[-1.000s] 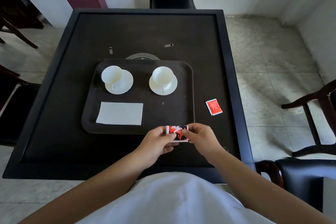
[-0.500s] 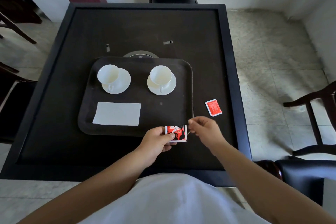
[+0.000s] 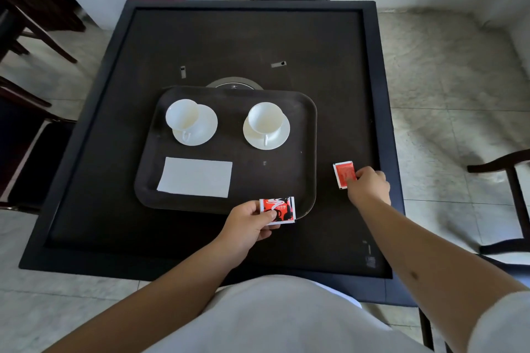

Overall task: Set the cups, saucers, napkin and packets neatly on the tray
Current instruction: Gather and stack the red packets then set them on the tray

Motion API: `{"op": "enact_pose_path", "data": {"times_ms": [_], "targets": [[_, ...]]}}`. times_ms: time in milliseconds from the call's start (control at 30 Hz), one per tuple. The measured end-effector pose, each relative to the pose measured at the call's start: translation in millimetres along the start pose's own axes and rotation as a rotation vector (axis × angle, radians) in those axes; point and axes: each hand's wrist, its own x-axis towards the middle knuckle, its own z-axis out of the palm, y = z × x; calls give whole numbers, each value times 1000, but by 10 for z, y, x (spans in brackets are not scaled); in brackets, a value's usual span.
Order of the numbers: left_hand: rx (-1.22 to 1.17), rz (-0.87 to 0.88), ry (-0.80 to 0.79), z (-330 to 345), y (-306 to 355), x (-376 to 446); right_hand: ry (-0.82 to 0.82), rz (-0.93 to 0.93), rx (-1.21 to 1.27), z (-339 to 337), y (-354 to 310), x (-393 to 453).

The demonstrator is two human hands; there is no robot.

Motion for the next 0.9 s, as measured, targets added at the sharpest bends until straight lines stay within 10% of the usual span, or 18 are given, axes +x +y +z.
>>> {"op": "enact_pose_path", "data": {"times_ms": [300, 567, 900], "targets": [[-23, -12, -7, 2, -31, 64, 3, -91, 366, -68, -67, -359], [-8, 5, -8, 22, -4, 74, -322, -307, 741, -265, -157, -1001], [66, 60, -124, 18, 86, -84, -344, -619, 140, -516, -465, -1249]]}}
